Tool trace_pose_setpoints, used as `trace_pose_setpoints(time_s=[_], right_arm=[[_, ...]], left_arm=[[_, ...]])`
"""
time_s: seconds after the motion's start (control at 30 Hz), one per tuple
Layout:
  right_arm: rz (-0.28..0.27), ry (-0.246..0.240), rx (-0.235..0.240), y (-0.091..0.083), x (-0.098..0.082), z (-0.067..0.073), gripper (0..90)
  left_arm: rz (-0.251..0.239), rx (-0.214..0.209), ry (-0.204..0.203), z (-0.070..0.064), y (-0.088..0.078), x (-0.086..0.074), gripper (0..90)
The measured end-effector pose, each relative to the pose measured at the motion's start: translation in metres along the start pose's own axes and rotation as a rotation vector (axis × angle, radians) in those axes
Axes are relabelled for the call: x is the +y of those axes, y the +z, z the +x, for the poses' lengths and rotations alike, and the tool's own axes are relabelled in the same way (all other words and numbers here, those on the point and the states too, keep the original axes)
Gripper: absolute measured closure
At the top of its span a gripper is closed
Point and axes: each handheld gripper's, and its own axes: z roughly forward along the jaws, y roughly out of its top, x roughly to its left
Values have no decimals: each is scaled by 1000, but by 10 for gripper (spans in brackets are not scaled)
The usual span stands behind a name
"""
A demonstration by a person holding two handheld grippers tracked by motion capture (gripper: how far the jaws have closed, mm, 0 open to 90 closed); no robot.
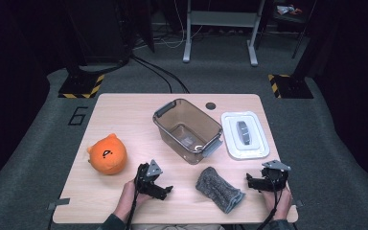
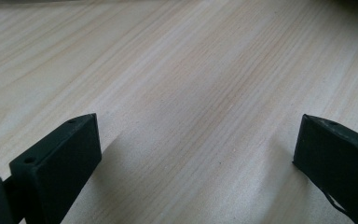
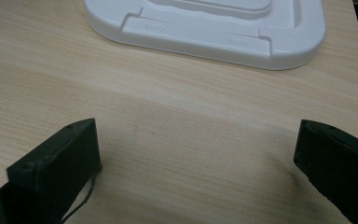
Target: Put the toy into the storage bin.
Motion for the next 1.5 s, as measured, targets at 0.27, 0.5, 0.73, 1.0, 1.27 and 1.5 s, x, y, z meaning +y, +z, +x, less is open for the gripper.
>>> trace_pose_setpoints(time_s=[0.27, 0.5, 0.73, 1.0, 1.27, 1.5], right_arm=[[14, 17, 37, 2, 1, -3, 0], [9, 19, 27, 2, 1, -2, 0], [9, 22, 24, 2, 1, -3, 0], [7, 24, 17, 2, 1, -2, 0], [7, 25, 15, 2, 1, -2, 0], [8, 19, 8, 1, 1, -2, 0]], left_arm=[[16, 14, -5, 0, -1, 1, 3], [-33, 52, -30, 7, -25, 7, 57], [-121, 91, -95, 20, -59, 11, 52], [-195, 120, -133, 39, -92, 17, 25], [-238, 206, -177, 65, -122, 17, 0], [-254, 322, -268, 91, -145, 10, 0]])
